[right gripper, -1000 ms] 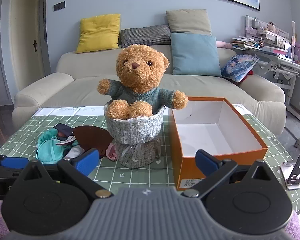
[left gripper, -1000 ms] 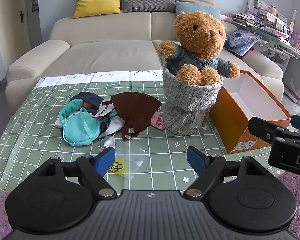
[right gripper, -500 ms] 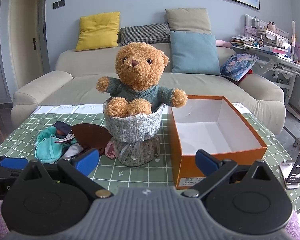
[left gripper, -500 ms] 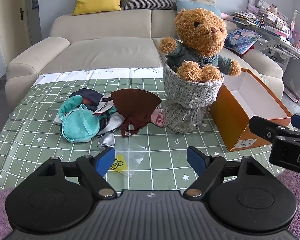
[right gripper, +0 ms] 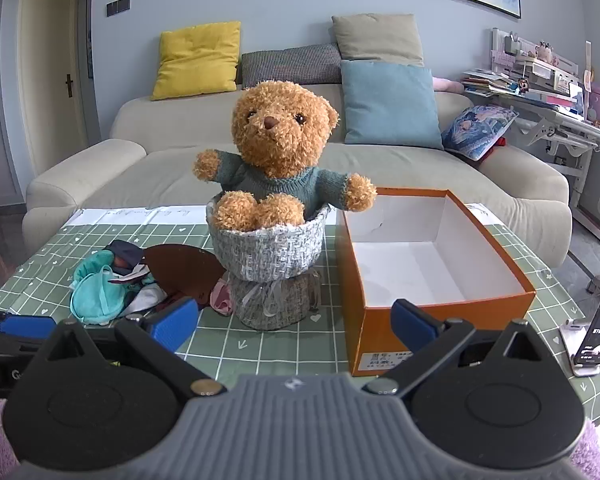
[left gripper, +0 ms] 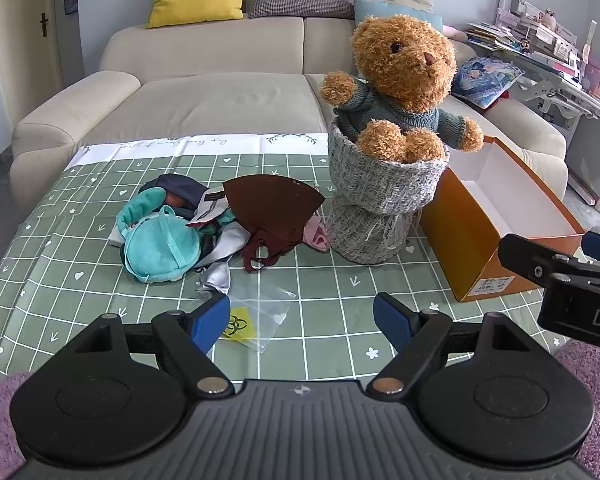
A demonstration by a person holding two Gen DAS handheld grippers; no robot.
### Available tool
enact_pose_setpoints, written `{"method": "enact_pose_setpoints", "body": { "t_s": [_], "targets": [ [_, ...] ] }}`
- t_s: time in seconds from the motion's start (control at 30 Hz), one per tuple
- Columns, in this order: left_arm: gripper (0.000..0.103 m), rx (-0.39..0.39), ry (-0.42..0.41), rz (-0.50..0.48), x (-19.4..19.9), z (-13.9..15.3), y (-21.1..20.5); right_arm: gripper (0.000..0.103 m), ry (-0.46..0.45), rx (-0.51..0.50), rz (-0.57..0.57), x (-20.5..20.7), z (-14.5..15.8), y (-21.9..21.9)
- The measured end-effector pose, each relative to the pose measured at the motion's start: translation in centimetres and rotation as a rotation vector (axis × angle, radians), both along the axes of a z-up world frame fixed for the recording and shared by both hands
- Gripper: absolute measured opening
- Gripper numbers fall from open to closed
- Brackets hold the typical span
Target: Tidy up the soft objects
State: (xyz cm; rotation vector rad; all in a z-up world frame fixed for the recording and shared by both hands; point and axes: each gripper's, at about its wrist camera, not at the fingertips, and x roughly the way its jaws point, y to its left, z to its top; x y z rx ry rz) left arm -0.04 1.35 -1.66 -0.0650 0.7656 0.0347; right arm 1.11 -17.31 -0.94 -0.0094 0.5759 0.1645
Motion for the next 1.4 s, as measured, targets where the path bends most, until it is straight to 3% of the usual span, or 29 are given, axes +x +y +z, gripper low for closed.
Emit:
{"method": "enact_pose_setpoints", "body": {
  "t_s": [0.57, 0.7, 0.83, 0.93, 1.1, 1.17, 1.27, 1.4],
  "targets": [
    [0.095, 0.002, 0.006, 0.003, 0.0, -0.1, 0.2, 0.101, 0.004, 0.000, 0.001, 0.0, 0.0, 0.0],
    [0.081, 0.004, -0.012, -0.008, -0.1, 0.1, 0.4, 0.101, -0.001, 0.024, 0.019, 0.1, -0.2, 0.1],
    [0.080, -0.038, -0.032, -0.013, -0.1, 0.2, 1.5, 0.100, -0.018, 0.044, 0.061, 0.2, -0.3, 0.4],
    [0.080, -0.012, -0.023, -0.016, 0.2, 0.2, 2.1, 0.100, -0.011, 0.042, 0.115, 0.7, -0.4, 1.2],
    [0.081, -0.100, -0.009, -0.011, 1.1, -0.2, 4.7, 0.084, 0.023, 0.048, 0.230, 1.9, -1.1, 3.3],
    [0.080, -0.098, -0.010, -0.005, 1.5, -0.6, 5.7, 0.084, 0.041, 0.038, 0.271, 2.7, -1.7, 4.3],
    [0.073, -0.121, 0.007, -0.018, 2.7, -1.2, 7.0, 0.067, 0.070, 0.010, 0.334, 4.0, -2.6, 5.7],
    [0.069, -0.107, 0.011, -0.060, 4.4, -2.3, 8.3, 0.061, 0.111, -0.012, 0.403, 6.3, -4.0, 7.9]
  ]
}}
